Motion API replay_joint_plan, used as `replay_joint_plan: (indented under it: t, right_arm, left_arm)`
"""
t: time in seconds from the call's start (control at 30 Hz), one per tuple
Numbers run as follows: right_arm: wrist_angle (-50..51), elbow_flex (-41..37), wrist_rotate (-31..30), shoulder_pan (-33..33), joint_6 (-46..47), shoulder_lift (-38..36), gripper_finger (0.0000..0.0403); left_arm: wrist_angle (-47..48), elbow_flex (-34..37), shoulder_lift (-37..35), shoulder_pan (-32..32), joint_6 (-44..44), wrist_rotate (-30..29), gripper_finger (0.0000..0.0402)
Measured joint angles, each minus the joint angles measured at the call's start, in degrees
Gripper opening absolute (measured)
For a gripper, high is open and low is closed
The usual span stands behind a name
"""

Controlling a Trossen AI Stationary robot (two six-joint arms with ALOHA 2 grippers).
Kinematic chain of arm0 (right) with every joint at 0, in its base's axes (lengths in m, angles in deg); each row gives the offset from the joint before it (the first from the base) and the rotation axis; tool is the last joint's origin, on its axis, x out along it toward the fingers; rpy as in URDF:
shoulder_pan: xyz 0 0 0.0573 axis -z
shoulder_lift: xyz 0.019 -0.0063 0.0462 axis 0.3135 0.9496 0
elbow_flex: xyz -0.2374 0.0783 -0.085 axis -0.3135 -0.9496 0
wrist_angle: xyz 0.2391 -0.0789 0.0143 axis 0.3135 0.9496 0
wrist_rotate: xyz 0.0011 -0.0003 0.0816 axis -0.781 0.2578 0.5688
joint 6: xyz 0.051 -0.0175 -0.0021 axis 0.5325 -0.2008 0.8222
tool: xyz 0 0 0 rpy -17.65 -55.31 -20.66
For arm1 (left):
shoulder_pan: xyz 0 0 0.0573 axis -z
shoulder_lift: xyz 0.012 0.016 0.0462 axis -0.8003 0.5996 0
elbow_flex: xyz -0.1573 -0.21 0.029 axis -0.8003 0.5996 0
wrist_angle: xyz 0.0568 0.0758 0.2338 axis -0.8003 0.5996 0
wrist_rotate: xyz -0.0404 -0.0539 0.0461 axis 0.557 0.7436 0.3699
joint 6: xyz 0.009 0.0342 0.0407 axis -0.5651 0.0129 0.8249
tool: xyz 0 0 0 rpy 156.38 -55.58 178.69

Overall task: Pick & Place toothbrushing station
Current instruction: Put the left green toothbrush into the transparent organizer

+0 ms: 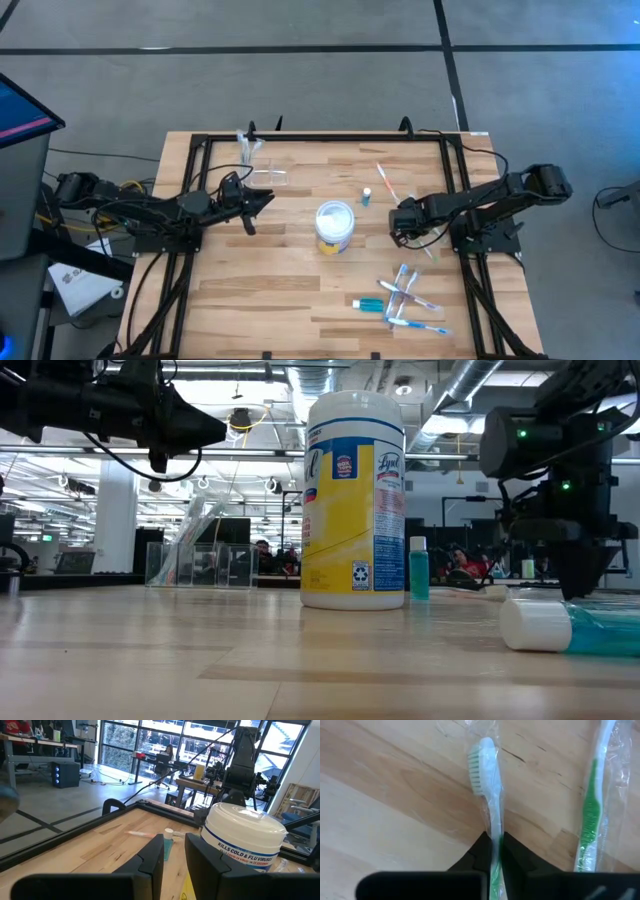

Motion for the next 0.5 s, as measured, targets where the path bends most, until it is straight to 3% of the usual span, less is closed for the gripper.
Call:
replay_joint_plan:
  t: [0.5]
  right_arm:
    - [5.6,9.5,-6.4,-2.1,-3.8,-0.1,0.0006]
  left_arm:
    - [0.1,0.0,0.0,0.0,0.0,0.0,0.0074]
